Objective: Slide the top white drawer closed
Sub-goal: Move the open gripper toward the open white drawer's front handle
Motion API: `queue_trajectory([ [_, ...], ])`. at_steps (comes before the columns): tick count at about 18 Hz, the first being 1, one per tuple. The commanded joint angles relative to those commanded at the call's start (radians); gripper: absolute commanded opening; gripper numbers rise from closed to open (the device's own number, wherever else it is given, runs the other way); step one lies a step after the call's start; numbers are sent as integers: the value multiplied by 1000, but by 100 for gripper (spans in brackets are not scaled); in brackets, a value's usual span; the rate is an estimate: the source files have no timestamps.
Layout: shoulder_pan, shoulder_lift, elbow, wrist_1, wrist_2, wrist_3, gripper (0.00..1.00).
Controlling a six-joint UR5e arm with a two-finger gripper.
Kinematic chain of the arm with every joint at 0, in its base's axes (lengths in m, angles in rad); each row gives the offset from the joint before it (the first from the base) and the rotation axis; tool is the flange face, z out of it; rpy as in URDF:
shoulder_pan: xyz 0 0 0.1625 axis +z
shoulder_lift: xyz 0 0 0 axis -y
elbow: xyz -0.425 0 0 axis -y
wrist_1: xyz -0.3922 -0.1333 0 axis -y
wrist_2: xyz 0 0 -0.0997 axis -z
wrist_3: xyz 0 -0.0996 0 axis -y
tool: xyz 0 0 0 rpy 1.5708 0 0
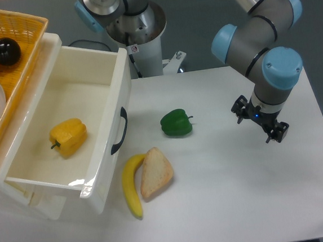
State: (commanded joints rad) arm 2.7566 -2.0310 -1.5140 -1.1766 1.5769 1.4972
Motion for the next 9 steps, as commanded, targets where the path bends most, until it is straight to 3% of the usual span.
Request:
queue_trajectory([
  [4,2,0,-2,0,-12,2,100],
  [6,2,3,-23,-2,-81,-12,100],
  [9,2,14,-54,8,-90,-101,100],
])
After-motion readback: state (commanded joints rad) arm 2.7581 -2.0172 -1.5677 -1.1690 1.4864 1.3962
